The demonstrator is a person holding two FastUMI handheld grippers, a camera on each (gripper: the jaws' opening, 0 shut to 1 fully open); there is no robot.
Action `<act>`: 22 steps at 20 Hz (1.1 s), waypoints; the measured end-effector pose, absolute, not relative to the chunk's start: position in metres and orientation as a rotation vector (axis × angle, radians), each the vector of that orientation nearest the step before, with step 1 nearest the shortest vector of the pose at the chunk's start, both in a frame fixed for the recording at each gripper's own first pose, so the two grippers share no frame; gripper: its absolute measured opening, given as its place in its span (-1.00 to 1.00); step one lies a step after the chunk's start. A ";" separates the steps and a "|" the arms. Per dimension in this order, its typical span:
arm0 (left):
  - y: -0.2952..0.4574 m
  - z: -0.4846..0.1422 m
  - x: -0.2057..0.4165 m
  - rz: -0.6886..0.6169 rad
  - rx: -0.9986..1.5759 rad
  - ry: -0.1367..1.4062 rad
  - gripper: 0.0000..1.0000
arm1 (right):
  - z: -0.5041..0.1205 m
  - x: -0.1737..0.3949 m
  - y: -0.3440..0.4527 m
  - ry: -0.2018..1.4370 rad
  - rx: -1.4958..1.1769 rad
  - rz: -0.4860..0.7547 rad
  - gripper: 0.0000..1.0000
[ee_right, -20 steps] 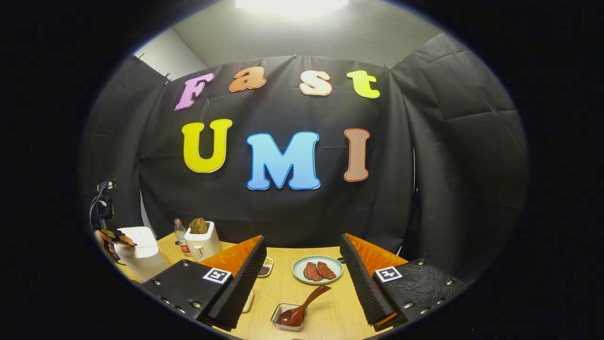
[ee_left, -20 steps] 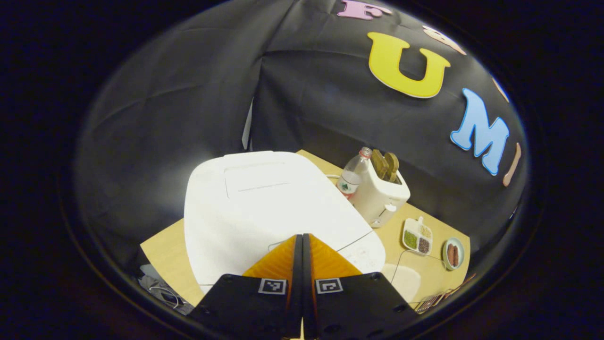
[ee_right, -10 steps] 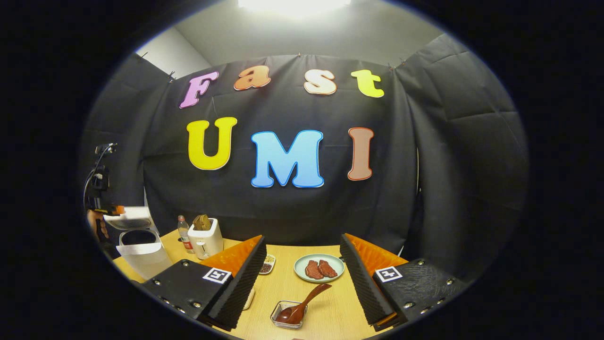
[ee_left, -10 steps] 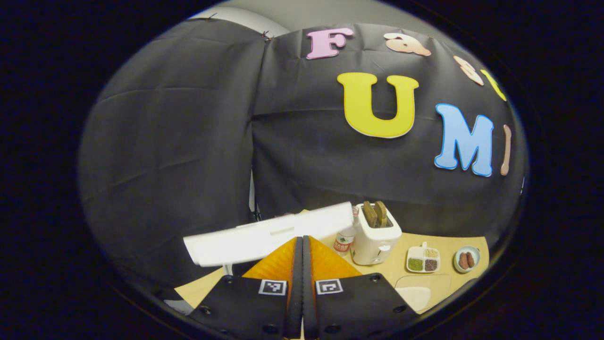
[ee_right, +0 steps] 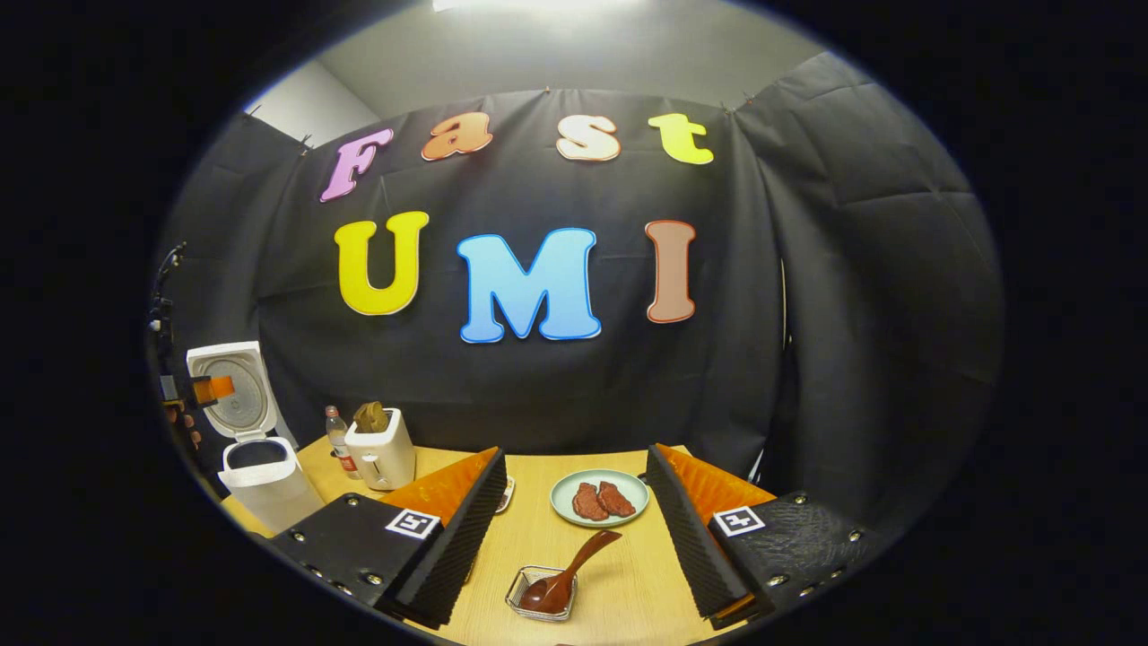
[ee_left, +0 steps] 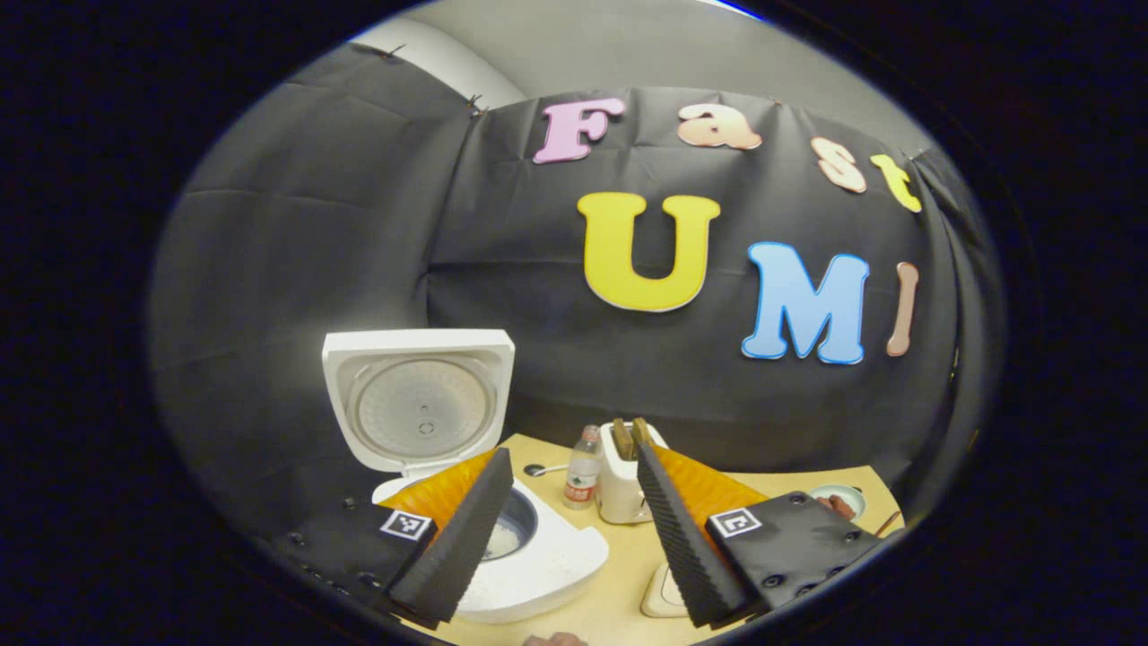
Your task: Close the left gripper, press the button to open the rice cooker; take a wooden spoon from the chopstick holder with the right hand, scoop a spoonful of rice and pour it into the rice cooker, then put the wooden spoon back into the chopstick holder.
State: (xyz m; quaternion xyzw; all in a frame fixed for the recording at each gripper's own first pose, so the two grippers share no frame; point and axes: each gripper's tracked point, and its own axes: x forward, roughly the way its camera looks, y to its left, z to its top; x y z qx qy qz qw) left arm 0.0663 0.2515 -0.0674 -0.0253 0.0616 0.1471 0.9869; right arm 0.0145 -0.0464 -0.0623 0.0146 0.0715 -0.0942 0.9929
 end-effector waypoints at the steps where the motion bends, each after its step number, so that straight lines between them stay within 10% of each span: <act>1: 0.238 -0.061 0.061 0.274 -0.033 0.103 1.00 | -0.067 0.016 -0.051 0.157 0.030 -0.196 0.90; 22: 0.116 -0.036 0.043 0.091 0.073 0.099 0.97 | -0.280 0.085 -0.081 0.677 0.265 -0.204 0.92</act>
